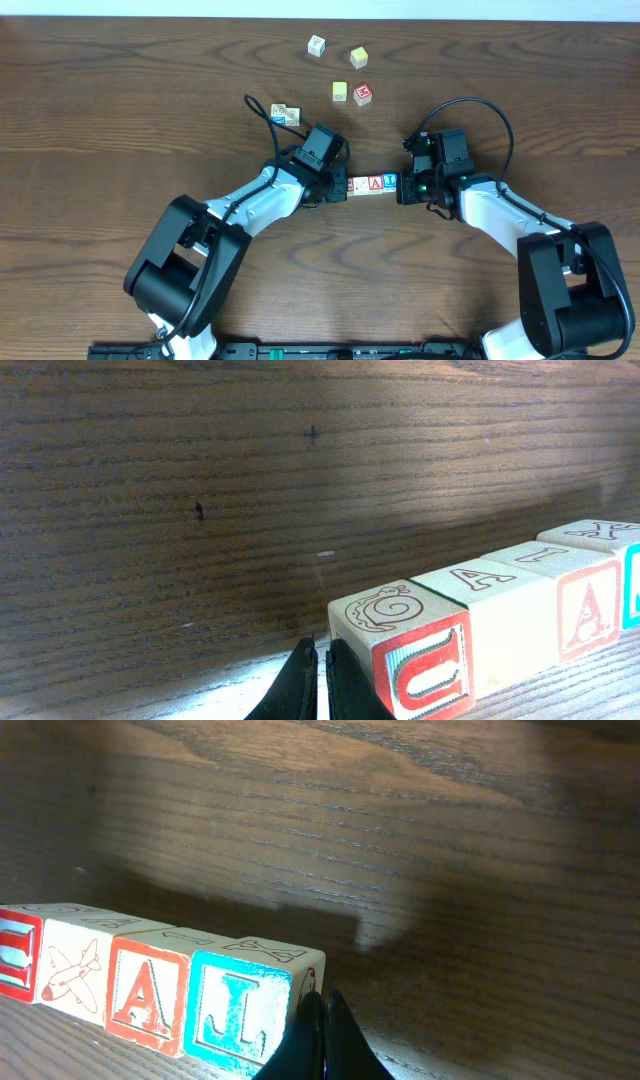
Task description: Lift 4 blocks
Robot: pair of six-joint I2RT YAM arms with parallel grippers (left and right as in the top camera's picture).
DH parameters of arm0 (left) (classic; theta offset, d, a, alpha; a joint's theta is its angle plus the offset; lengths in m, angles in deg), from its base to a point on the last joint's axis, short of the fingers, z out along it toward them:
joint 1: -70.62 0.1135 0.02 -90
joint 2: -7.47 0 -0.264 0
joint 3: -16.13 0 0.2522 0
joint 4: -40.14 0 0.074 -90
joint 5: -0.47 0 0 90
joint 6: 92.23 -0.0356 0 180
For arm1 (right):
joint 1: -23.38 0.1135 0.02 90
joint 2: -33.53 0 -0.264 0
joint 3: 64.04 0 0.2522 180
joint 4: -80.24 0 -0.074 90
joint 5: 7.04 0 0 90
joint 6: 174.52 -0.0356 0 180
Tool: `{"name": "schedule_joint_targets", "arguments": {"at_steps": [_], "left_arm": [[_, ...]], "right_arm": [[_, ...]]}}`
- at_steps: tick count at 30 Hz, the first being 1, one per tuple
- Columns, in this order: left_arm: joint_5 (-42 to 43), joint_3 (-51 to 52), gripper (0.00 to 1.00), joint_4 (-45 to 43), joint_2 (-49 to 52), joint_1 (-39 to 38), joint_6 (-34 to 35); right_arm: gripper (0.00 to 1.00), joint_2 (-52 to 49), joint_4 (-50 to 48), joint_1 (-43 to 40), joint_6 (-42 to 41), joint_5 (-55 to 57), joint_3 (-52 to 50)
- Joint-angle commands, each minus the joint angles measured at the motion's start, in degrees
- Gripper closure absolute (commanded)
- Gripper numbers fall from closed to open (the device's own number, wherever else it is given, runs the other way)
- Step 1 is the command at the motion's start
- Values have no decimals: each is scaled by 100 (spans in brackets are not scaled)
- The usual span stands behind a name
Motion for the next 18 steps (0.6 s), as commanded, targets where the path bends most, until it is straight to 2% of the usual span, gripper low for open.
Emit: {"name": "schedule_joint_targets", "arguments": {"at_steps": [1, 18], "left_arm": [[9, -120, 93, -11, 13, -2, 44], [273, -122, 93, -118, 13, -2, -63]], "right_arm": [[99, -13, -13, 31, -68, -103, 116], [99, -13, -96, 271, -68, -400, 116]]}}
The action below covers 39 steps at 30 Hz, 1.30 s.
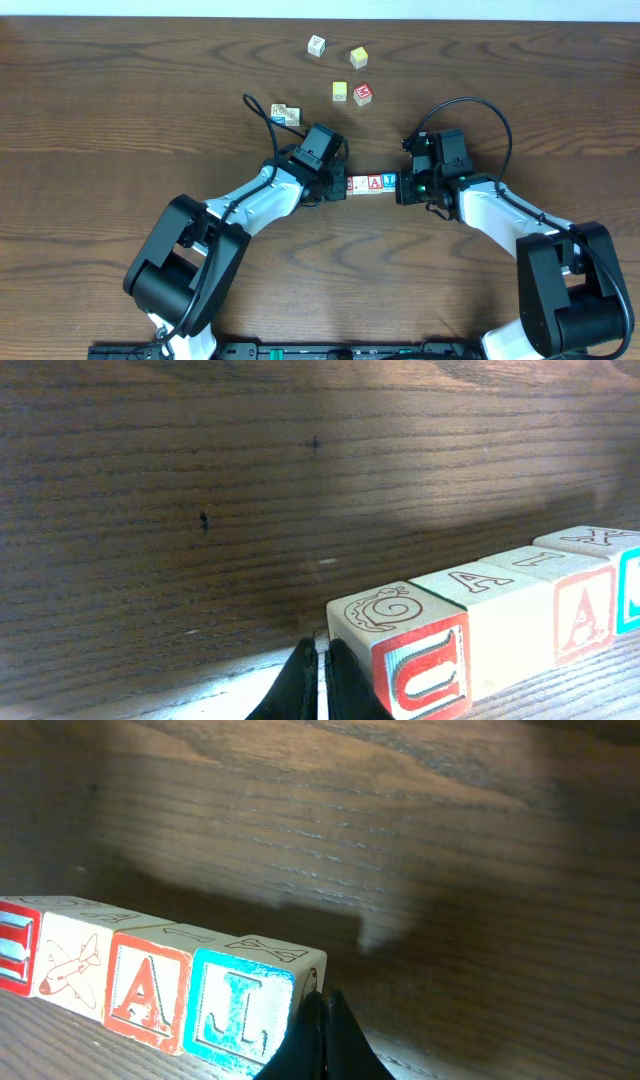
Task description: Lift 4 blocks
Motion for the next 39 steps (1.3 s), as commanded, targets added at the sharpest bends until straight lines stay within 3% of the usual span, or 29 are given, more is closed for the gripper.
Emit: {"name": "schedule_joint_targets", "arguments": {"at_steps": [1, 39], "left_arm": [[273, -120, 93, -76, 11, -31, -55], [299, -120, 93, -76, 11, -61, -232]], "right_arm": [[99, -13, -76, 229, -68, -424, 116], [99, -11, -339, 693, -393, -748, 116]]}}
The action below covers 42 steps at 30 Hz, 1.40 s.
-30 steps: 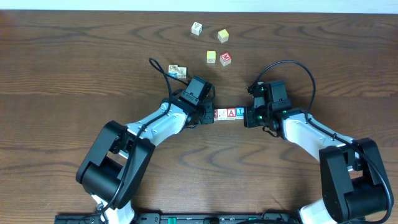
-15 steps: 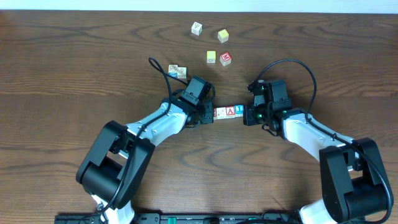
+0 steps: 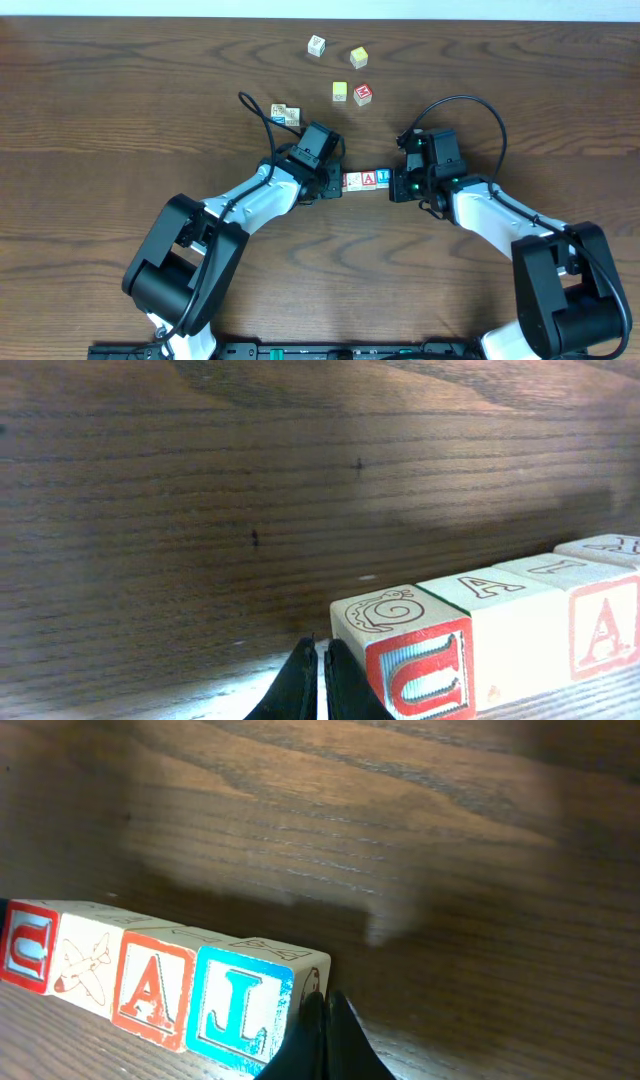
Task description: Lift 4 blocks
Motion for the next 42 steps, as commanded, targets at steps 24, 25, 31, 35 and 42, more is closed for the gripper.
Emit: {"name": "schedule_joint_targets", "arguments": {"at_steps": [24, 25, 31, 35, 42], "left_arm": [[531, -122, 93, -107, -269, -138, -264], [531, -122, 93, -107, -275, -138, -264], [529, -122, 93, -111, -343, -138, -264], [529, -122, 93, -109, -354, -131, -267], [527, -122, 93, -109, -380, -125, -267]], "right_arm": [[99, -4, -63, 503, -243, -929, 116], [99, 4, -63, 503, -247, -929, 116], [99, 98, -42, 503, -258, -929, 188], [99, 120, -35, 503, -258, -973, 240], [99, 164, 181, 503, -256, -973, 402]]}}
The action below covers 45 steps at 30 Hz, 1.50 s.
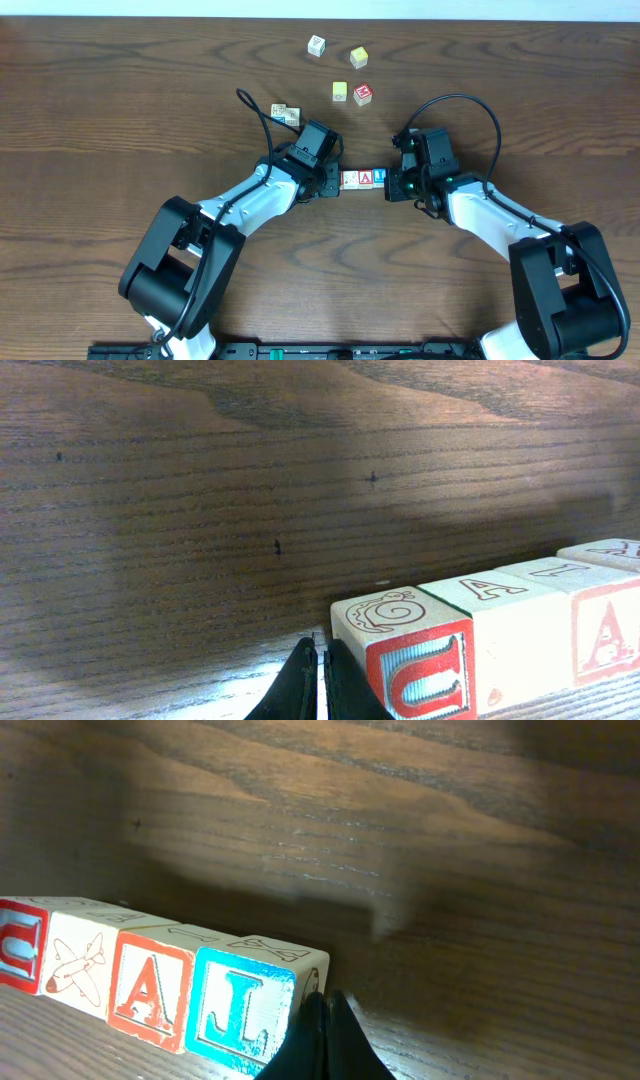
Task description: Lift 4 blocks
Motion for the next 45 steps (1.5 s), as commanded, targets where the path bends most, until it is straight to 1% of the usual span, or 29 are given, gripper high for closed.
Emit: {"name": "schedule_joint_targets", "arguments": {"at_steps": [1, 8, 20, 35, 45], "left_arm": [[691, -122, 93, -160, -280, -153, -57], [691, -122, 93, -160, -289, -151, -55], [669, -122, 92, -157, -682, -153, -166], [673, -122, 93, -116, -697, -153, -162], [671, -122, 93, -111, -929, -153, -164]], "right_arm": [[99, 186, 31, 350, -48, -1143, 278], [99, 501, 70, 350, -26, -1137, 308], [99, 514, 116, 352, -28, -1139, 308], [99, 621, 136, 352, -37, -1228, 328], [99, 835, 155, 415, -55, -1222, 328]]}}
